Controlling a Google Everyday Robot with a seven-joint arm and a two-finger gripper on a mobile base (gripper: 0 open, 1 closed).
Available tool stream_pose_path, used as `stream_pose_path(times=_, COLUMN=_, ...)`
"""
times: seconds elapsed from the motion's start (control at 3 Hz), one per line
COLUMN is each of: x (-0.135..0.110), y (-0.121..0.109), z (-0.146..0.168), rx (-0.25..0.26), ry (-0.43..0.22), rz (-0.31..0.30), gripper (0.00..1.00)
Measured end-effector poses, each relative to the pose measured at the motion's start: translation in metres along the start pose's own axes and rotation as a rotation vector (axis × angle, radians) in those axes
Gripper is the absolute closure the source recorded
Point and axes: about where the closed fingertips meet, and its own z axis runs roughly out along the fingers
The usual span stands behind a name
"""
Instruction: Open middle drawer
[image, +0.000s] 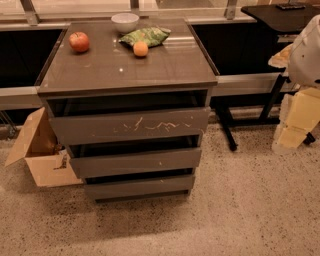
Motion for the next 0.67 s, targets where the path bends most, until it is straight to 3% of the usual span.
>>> stream_pose_path(times=0.33, x=0.000, y=0.000, z=0.000, rx=0.000, ry=0.000, rz=0.000, gripper=0.00)
stream_pose_path(times=0.67, x=-0.003, y=0.003, z=0.027, rx=-0.035, ry=-0.060, rz=-0.036, gripper=0.00)
